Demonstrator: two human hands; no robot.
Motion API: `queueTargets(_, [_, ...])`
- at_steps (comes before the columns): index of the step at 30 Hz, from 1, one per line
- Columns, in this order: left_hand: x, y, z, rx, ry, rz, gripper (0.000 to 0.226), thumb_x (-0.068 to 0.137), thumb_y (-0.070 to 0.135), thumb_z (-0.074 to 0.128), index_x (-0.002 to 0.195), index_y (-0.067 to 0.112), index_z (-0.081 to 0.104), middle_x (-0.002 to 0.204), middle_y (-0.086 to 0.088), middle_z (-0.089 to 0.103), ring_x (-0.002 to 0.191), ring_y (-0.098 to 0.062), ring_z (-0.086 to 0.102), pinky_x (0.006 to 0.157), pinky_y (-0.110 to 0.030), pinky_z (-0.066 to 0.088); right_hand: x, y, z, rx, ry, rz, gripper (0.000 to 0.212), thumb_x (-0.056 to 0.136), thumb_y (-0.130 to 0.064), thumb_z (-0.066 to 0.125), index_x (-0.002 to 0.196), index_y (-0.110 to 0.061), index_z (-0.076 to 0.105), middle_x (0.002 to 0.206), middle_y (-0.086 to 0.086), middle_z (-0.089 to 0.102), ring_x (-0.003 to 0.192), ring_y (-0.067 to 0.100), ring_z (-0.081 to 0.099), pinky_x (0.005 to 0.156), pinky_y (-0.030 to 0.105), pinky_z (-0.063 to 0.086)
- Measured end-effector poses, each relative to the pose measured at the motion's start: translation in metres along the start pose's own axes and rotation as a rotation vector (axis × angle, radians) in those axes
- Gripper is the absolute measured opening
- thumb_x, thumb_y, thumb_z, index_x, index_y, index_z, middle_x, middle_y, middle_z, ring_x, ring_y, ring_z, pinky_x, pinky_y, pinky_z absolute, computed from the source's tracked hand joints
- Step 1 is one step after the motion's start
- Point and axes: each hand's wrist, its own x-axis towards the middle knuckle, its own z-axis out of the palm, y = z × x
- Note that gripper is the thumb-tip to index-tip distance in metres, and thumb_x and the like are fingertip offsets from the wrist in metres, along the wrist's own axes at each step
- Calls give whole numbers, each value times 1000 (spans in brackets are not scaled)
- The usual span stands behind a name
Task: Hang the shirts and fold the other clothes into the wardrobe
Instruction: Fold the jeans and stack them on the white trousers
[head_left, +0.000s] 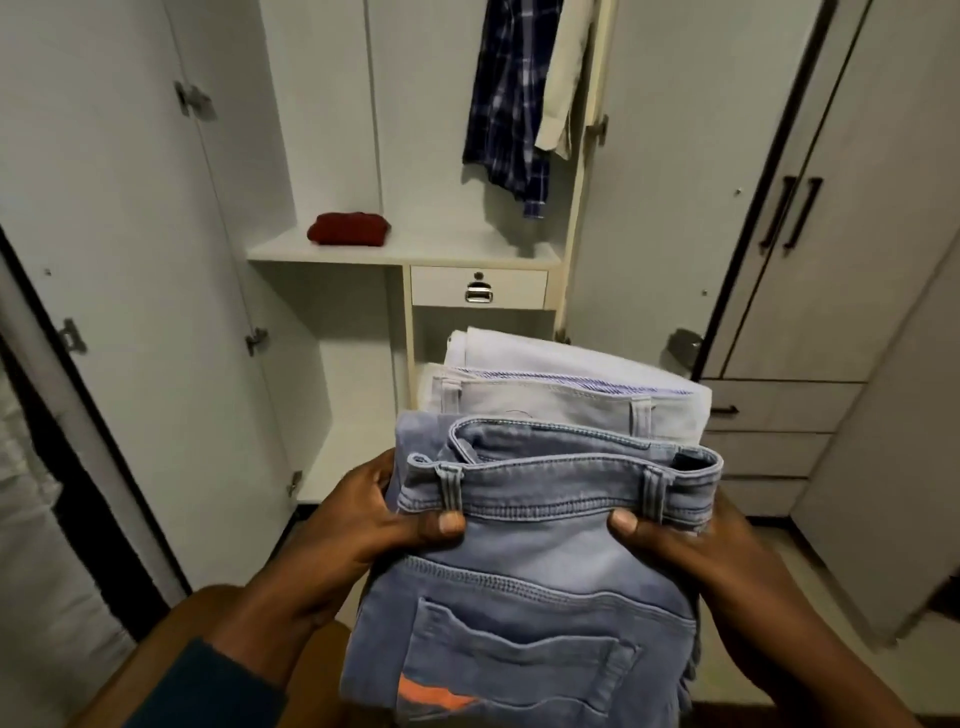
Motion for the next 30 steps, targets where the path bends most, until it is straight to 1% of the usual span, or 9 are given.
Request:
queueTargets(2, [44,2,-10,0,23,7,70,58,28,86,123,12,64,116,-6,74,106,-25,71,82,-26,57,56,4,-1,14,-50,-24,61,66,-25,81,125,-28,63,115,-8,74,106,12,70,86,30,56])
queueTargets(6, [139,9,-33,-10,84,36,69,58,25,88,122,13,66,119,-9,73,110,-30,69,88,-35,57,170,11,-3,26,-73,-100,62,66,-17,87,124,-23,64,115,-8,74,107,10,69,82,19,56])
queueTargets(9, [197,13,-48,-30,176,51,70,47,31,94,113,17,72,114,-9,75,104,-29,72,78,-28,59,248,13,-4,22,-100,-115,68,63,-31,86,127,-24,62,119,-6,72,111,14,68,98,42,52])
queueTargets(11, [233,16,-59,-28,224,51,83,39,42,99,113,17,71,112,-9,75,102,-28,73,75,-26,59,295,11,-4,15,-119,-114,67,64,-31,85,127,-26,62,119,-8,72,111,13,68,101,48,50])
queueTargets(14, [280,20,-74,-1,245,72,85,39,49,98,114,19,71,114,-8,75,103,-28,72,77,-27,59,351,12,-2,3,-154,-131,71,65,-36,84,131,-28,59,122,-9,71,113,13,67,102,47,49])
queueTargets(20, [382,10,-104,18,310,185,65,52,35,87,115,26,71,115,-7,74,103,-28,72,79,-29,59,460,26,-1,-5,-126,-144,79,54,-47,85,127,-31,63,120,-9,72,112,12,67,103,48,48])
queueTargets(22, [423,3,-119,22,323,243,60,54,35,86,112,29,72,114,-7,74,104,-27,72,82,-30,59,503,32,2,-25,-130,-165,76,53,-46,85,124,-33,65,118,-13,72,110,7,67,101,43,48])
queueTargets(26, [505,-4,-163,53,342,279,65,57,37,84,118,20,70,113,-7,75,103,-26,72,82,-29,59,592,42,20,-9,-129,-199,76,54,-45,83,126,-31,64,118,-13,72,110,7,67,97,37,48])
queueTargets(30, [588,4,-215,46,371,235,63,54,40,83,111,16,74,106,-9,76,97,-28,74,74,-29,60,689,45,48,-8,-149,-209,65,67,-38,81,128,-29,63,121,-12,71,113,8,66,99,36,48])
